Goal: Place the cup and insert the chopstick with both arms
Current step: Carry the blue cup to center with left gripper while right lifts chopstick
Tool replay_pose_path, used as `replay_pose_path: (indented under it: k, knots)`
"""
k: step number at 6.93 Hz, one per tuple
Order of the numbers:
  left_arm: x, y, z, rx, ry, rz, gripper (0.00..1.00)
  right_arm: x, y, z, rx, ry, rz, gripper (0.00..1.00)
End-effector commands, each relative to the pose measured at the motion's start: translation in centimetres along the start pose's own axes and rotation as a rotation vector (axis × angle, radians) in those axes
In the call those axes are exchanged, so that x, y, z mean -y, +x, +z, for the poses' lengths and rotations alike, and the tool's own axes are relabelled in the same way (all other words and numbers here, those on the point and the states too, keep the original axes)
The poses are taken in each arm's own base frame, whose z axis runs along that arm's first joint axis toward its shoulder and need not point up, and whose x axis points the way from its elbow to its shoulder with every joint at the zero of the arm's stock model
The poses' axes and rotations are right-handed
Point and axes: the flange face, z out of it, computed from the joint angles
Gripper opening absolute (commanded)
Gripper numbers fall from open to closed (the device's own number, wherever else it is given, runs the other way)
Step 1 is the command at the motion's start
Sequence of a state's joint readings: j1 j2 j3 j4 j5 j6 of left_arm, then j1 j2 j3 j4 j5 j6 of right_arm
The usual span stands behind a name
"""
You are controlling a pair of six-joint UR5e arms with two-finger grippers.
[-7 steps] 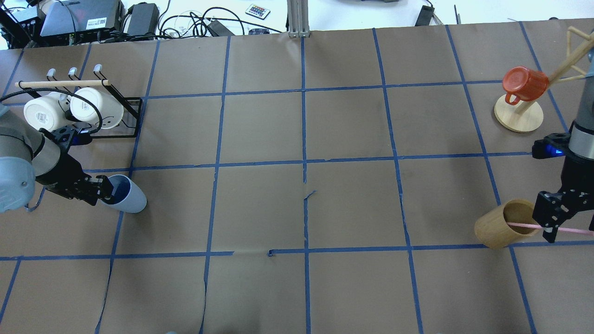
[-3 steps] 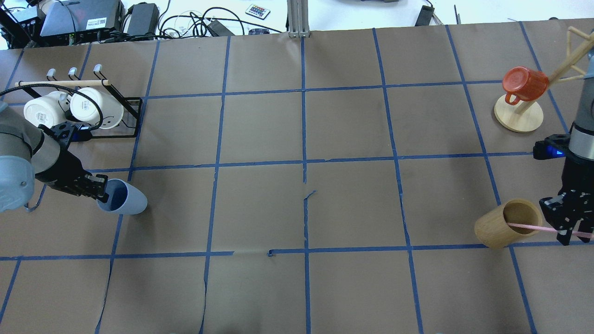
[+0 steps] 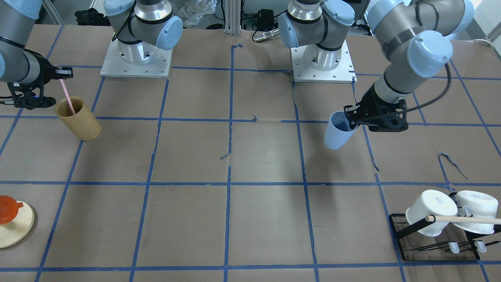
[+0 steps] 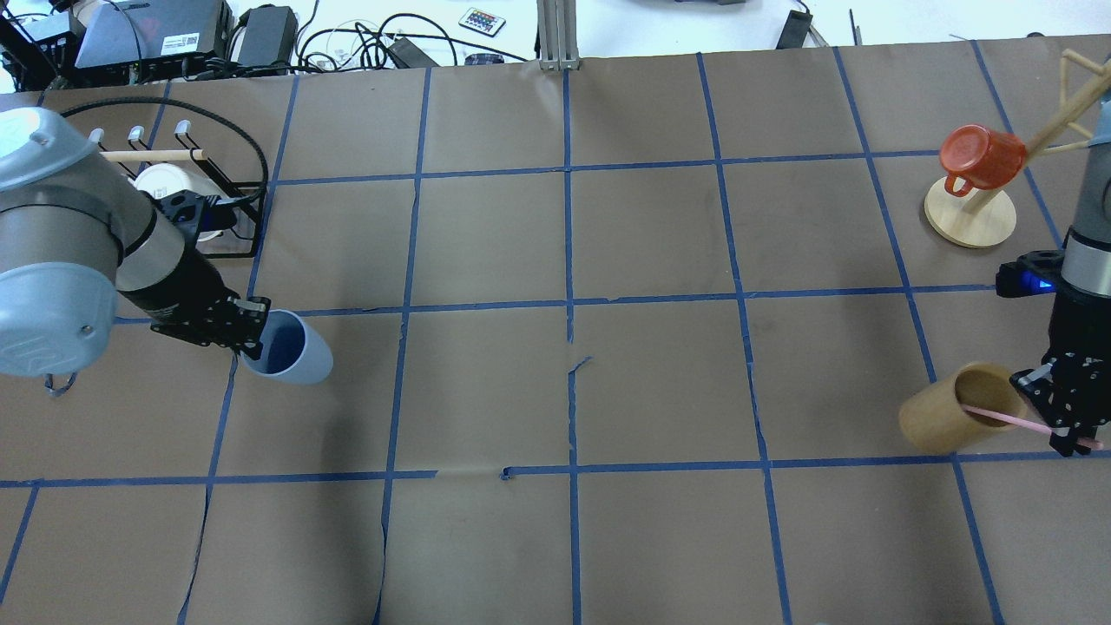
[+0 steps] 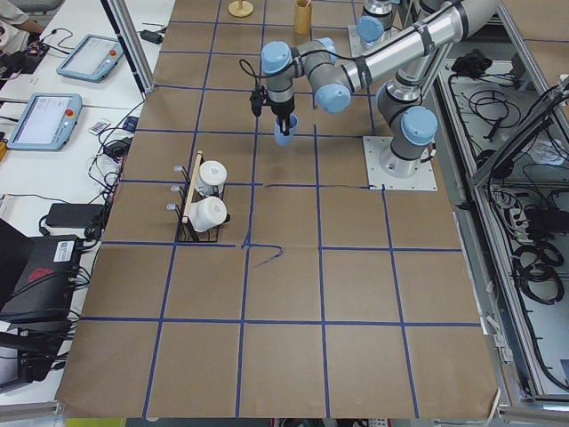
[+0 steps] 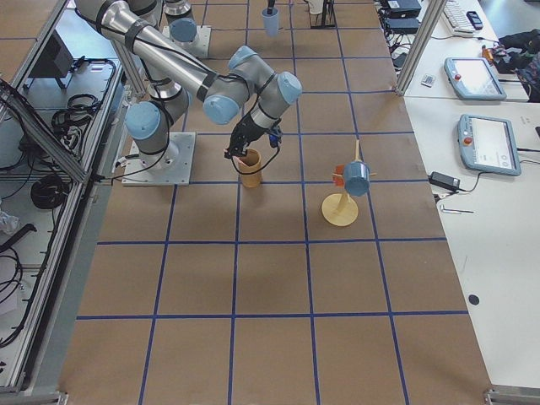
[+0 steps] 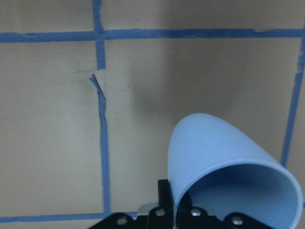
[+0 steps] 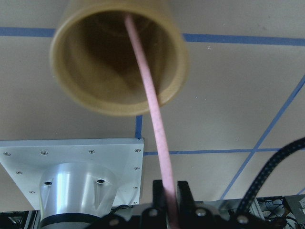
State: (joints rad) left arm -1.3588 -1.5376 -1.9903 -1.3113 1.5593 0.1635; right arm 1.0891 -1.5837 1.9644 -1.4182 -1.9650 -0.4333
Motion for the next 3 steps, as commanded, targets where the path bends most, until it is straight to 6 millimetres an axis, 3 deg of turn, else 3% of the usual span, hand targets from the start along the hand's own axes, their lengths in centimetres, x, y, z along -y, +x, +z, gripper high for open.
replay_pose_path:
  k: [1,2,3]
  knots:
    - [-1.8,13.0,-1.5,0.017,0.033,-0.081,0.00,-0.1,0.3,-0.8,0.001,0.009,0.004,0.19]
    - [-0.2,17.0,0.3,-0.003,0.131,-0.051,0.00,-0.7,0.4,-2.0,0.014,-0.005,0.016,0.19]
    - [0.0,19.4,2.0,-0.014,0.119,-0.098,0.00,-1.3,0.4,-2.7,0.031,-0.028,0.055,0.18]
